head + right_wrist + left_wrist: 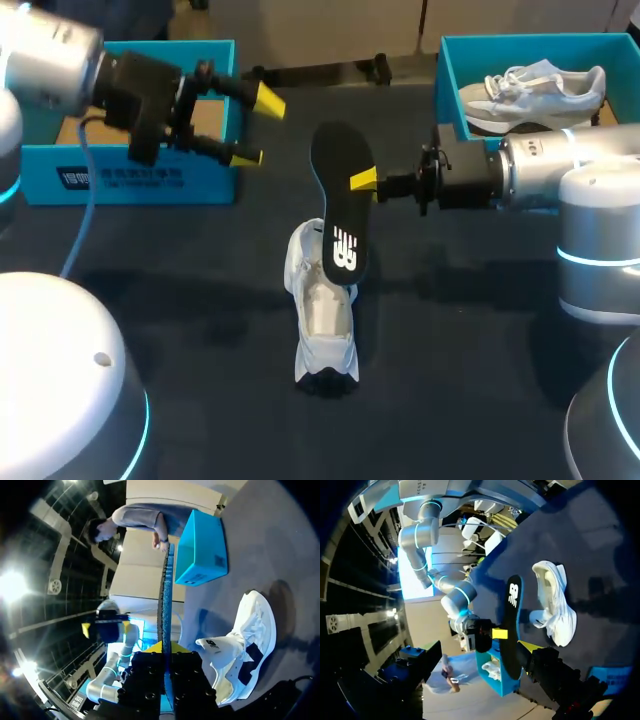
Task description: Take the shoe out of the shoebox, open the shoe tongue, remove and reinsert the insole, then place the shoe into the shoebox
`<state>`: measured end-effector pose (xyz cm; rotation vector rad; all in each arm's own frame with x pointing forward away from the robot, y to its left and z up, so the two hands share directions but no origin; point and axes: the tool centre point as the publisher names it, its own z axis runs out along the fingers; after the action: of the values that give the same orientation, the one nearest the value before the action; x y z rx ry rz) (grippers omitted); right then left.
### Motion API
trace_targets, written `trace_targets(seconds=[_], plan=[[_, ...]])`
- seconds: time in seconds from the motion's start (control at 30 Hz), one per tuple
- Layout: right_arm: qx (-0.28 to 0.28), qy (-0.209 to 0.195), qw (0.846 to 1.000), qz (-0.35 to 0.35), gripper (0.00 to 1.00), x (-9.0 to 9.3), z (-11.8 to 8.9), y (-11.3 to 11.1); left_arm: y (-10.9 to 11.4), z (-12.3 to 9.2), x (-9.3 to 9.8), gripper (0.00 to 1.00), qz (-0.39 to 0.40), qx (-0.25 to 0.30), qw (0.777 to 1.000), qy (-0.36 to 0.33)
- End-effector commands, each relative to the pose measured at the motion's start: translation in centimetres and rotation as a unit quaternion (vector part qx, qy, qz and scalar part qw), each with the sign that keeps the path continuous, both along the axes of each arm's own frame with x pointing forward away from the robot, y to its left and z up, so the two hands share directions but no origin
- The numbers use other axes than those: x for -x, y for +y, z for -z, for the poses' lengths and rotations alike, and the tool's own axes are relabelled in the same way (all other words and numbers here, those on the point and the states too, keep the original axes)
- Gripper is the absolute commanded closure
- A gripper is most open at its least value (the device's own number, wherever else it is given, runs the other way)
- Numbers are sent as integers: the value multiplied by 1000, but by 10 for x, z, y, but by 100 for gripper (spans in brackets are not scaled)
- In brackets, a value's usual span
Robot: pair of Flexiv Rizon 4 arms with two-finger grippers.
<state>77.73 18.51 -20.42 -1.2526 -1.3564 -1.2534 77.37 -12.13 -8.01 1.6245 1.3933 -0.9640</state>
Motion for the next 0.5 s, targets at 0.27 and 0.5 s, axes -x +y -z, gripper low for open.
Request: trace_targets(seconds=[0.27,0.5], plan=[[0,0,1000,1,100,1,0,1,-25,-55,-27,0,50,-324,945,12],[0,0,1000,1,100,1,0,1,-45,-44,-36,0,54,-440,896,43]])
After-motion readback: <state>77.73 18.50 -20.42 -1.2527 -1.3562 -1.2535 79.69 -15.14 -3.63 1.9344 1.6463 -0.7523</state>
